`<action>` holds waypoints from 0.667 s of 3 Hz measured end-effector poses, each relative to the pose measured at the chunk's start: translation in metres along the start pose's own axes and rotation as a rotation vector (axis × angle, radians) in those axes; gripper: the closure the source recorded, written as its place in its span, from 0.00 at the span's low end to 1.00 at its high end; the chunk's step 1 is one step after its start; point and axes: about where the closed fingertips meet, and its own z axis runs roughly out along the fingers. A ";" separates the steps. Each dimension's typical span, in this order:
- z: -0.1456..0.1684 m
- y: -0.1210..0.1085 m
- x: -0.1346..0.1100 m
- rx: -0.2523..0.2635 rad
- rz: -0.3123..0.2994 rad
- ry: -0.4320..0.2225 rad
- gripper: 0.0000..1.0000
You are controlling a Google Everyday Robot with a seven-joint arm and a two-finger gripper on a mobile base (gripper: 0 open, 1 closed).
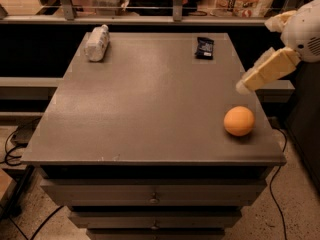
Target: Pick rxbar blueberry
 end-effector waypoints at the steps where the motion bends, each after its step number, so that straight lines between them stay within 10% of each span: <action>1: 0.022 -0.025 0.000 0.022 0.069 -0.068 0.00; 2: 0.041 -0.048 -0.005 0.015 0.117 -0.110 0.00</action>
Offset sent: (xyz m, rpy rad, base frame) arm 0.0999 0.0010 -0.0127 0.2261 0.0105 -0.0807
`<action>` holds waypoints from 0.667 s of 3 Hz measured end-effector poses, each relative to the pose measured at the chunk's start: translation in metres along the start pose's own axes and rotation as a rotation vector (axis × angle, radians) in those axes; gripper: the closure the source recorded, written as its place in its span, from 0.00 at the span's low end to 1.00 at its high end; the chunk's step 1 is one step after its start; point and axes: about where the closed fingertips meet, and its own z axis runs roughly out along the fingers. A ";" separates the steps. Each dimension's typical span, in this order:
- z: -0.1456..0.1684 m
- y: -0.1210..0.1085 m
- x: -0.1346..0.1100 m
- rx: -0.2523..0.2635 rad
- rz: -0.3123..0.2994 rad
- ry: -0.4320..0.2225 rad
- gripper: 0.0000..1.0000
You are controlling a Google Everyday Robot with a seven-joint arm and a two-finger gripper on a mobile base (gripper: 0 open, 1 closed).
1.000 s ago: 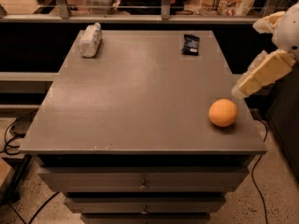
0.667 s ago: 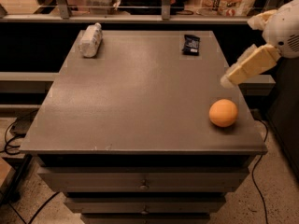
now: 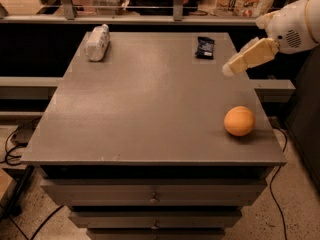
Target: Pick rxbar blueberry
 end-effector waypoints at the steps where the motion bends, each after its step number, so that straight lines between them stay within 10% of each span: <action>1: 0.000 0.000 0.000 0.000 0.000 0.000 0.00; 2: 0.005 -0.005 -0.003 0.019 0.024 -0.029 0.00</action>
Offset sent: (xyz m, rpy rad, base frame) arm 0.0201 -0.0003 -0.0005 0.0912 -0.0380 -0.0678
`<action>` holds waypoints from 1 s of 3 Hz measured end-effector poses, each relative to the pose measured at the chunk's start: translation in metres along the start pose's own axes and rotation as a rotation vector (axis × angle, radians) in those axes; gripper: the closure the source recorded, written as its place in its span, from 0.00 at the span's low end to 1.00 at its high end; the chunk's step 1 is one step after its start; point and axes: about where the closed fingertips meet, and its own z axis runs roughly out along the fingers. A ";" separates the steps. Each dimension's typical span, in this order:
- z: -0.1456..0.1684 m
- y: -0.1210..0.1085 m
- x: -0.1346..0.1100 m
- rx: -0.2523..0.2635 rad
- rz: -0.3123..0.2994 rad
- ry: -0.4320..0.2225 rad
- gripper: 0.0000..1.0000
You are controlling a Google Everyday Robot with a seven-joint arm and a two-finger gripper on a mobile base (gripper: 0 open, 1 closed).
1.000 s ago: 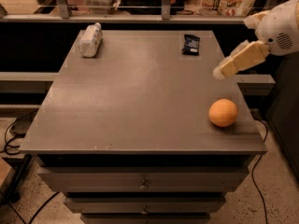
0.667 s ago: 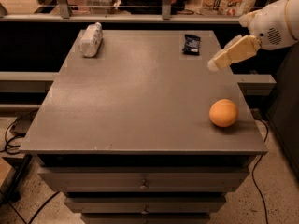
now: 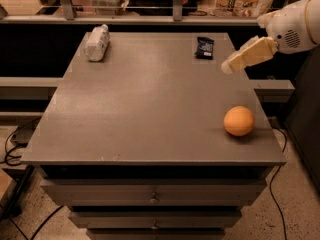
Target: Pick rxbar blueberry
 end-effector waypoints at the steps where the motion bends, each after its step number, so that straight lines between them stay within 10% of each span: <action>1: 0.032 -0.031 -0.005 0.041 0.039 -0.083 0.00; 3: 0.100 -0.087 -0.003 0.087 0.122 -0.161 0.00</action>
Offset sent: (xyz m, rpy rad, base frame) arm 0.1174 -0.0035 -0.0273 0.1728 -0.0979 -0.1077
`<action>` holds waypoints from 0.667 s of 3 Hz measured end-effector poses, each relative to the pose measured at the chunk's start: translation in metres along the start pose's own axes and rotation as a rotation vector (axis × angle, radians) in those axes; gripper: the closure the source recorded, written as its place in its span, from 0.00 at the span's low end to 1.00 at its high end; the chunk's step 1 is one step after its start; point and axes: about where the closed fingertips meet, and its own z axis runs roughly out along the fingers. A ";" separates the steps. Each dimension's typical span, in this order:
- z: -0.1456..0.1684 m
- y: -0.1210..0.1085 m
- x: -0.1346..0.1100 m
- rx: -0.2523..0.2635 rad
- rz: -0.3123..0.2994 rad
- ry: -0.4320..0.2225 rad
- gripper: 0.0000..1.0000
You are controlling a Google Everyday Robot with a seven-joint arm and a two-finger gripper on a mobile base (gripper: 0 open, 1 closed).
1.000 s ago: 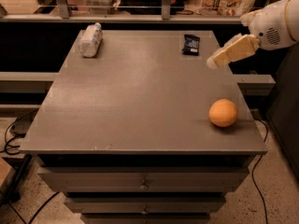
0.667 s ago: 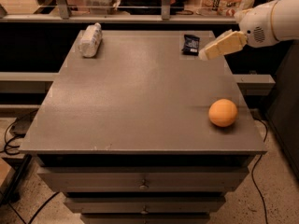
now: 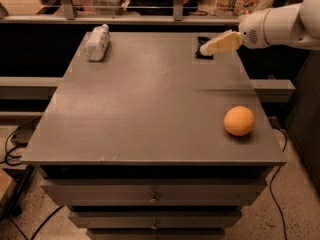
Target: Pick rxbar blueberry
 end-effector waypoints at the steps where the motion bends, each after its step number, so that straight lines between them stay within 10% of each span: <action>1: 0.035 -0.021 0.003 0.013 0.036 -0.025 0.00; 2: 0.066 -0.037 0.008 0.023 0.065 -0.034 0.00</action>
Offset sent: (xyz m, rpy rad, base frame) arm 0.1110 0.0103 -0.0460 0.0946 0.0112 -0.0777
